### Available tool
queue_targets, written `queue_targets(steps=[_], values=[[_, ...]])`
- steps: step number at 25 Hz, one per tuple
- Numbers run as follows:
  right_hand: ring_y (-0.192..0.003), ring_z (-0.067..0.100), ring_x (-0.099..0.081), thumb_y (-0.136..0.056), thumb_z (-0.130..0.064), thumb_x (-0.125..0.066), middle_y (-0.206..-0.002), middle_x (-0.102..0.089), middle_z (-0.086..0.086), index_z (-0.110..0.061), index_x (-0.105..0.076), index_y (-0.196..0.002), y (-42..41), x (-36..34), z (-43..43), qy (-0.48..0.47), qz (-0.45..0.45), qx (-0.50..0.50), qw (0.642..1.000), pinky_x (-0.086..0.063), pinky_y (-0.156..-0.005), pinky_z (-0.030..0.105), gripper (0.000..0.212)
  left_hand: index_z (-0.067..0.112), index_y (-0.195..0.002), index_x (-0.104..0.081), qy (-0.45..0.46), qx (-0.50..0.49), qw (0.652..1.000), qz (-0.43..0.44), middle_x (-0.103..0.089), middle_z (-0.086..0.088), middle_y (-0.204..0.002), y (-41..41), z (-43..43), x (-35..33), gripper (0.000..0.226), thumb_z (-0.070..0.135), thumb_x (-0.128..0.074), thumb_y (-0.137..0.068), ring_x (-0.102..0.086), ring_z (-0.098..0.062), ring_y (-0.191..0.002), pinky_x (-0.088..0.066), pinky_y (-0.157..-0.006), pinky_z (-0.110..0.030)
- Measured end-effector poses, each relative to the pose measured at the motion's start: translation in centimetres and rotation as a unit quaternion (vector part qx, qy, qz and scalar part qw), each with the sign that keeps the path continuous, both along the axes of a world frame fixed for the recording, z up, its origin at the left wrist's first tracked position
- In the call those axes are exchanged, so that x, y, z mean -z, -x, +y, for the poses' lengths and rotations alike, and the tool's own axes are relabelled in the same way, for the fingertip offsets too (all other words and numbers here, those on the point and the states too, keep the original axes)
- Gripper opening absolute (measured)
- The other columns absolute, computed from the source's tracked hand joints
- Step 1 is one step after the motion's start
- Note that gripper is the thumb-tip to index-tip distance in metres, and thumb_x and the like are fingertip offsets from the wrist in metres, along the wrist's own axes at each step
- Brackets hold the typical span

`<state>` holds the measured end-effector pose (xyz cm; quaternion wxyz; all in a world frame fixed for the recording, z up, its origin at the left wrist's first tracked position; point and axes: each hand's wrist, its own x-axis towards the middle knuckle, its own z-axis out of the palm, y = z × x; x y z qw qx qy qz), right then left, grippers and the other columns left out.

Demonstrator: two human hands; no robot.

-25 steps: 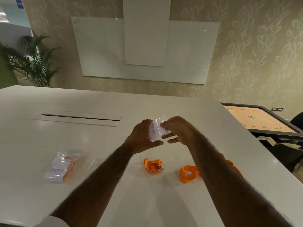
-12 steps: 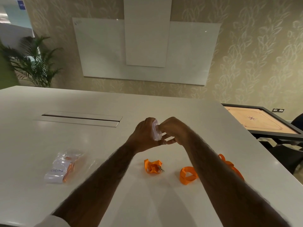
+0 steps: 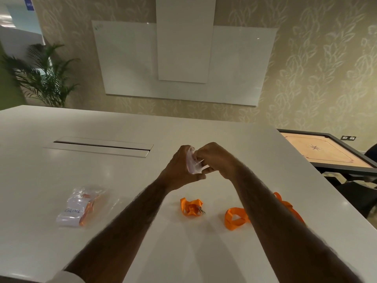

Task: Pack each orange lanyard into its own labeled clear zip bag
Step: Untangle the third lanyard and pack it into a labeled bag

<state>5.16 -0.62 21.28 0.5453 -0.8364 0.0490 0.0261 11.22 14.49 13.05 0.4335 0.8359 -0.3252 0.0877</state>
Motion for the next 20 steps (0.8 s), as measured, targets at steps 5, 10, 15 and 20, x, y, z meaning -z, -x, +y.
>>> queue_targets(steps=[5,10,15,20], values=[[-0.077,0.017,-0.069,-0.086,0.008,-0.055,-0.104,-0.074,0.010,-0.008,-0.077,-0.106,-0.6,-0.3,0.3,0.262,-0.090,-0.046,0.960,-0.053,-0.057,0.018,0.035,0.025,-0.122,-0.039,0.036,-0.032,0.999,-0.020,-0.050,0.016,-0.112,0.0,0.3,0.7,0.080,0.048,-0.084,-0.061,-0.058,-0.003,-0.103,-0.051,-0.079,-0.017],[-0.082,0.015,-0.061,-0.093,-0.001,-0.057,-0.112,-0.072,0.009,-0.011,-0.071,-0.123,-1.1,0.3,0.6,0.321,-0.064,-0.094,0.940,-0.040,-0.052,0.010,0.034,0.023,-0.124,-0.040,0.033,-0.029,0.997,-0.058,-0.054,0.007,-0.115,-0.5,0.0,0.6,0.080,0.051,-0.085,-0.063,-0.059,-0.010,-0.103,-0.051,-0.083,-0.022],[-0.091,0.027,-0.062,-0.096,-0.001,-0.050,-0.119,-0.067,0.022,-0.001,-0.065,-0.124,-1.1,0.3,1.0,0.336,0.000,-0.114,0.935,-0.051,-0.063,0.022,0.032,0.024,-0.125,-0.042,0.010,-0.024,0.999,-0.044,-0.055,0.020,-0.107,-0.6,0.1,1.1,0.077,0.050,-0.084,-0.066,-0.061,-0.002,-0.101,-0.056,-0.084,-0.024],[-0.082,0.017,-0.067,-0.094,-0.007,-0.050,-0.101,-0.071,0.002,-0.009,-0.077,-0.106,-1.7,0.5,0.7,0.431,-0.117,-0.091,0.890,-0.046,-0.061,0.020,0.030,0.030,-0.126,-0.042,0.048,-0.020,0.999,-0.001,-0.058,0.013,-0.117,-0.3,1.0,1.3,0.078,0.043,-0.089,-0.065,-0.060,-0.003,-0.105,-0.047,-0.078,-0.006]])
